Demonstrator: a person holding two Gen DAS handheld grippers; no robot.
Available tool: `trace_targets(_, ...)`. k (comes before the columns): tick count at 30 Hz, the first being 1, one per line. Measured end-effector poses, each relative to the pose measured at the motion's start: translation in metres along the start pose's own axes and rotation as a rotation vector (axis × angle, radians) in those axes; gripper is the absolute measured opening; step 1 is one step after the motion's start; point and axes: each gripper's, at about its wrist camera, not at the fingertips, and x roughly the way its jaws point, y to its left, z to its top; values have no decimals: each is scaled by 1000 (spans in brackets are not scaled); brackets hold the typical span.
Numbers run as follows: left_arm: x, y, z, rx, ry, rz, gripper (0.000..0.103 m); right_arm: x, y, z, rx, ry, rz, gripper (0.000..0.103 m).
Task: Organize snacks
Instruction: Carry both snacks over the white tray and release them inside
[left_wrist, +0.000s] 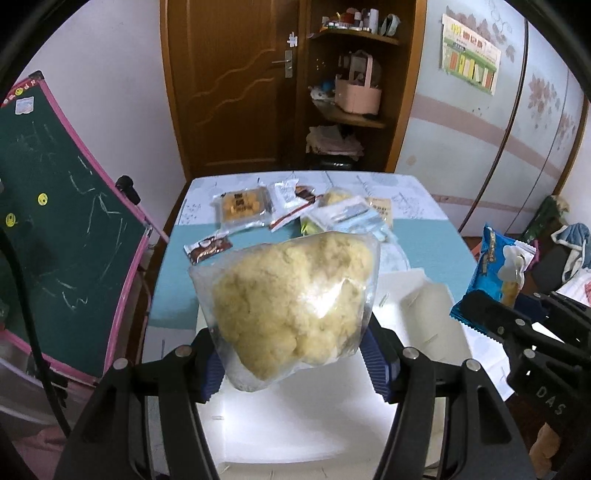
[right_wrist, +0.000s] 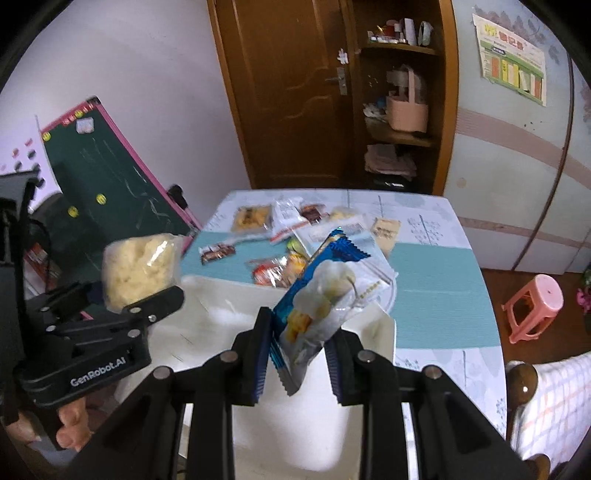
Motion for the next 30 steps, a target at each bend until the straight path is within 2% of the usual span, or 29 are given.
trace_targets(2,3,-1,-6,0,7,0,62,6,1,-4,-4,17,-19,28)
trace_targets(7,14,-2,-15,4,30,20,62,20,4,-15,-12,81,13,28)
trace_targets(12,34,-1,-24,-19,129,-15,62,41,3,-24,12,171,18,28)
trace_targets(17,46,-5,-34,-11,185,-16,63,47,5,-29,9,202,1,30)
trace_targets(22,51,-7,-36,-5,219,6,72,51,3,-31,14,223,-8,32)
trace_targets(24,53,-7,-36,-4,231,4,75,53,2,-32,23,233,-3,40)
trace_targets(28,57,-9,-36,19,249,38,75,55,-2,-33,41,245,-16,50)
trace_targets(30,58,-9,-36,18,252,44,75,56,-3,-33,48,248,-28,58)
